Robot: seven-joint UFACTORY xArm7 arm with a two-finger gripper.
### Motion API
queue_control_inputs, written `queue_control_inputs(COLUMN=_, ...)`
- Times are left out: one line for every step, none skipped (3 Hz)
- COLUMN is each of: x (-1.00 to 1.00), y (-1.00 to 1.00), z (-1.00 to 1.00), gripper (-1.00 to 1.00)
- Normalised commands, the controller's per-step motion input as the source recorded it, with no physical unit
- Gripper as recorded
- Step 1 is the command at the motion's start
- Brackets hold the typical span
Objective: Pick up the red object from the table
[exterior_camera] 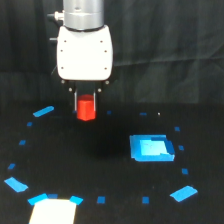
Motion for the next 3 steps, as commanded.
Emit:
queue_control_inputs(x=-0.04, y=0.03, z=-0.22, gripper=-0.93)
queue_control_inputs(x=0.35, y=-0.23, z=0.49, gripper=-1.00)
queue_control_inputs(x=-0.28, y=-0.02, z=0.03, gripper=-0.95)
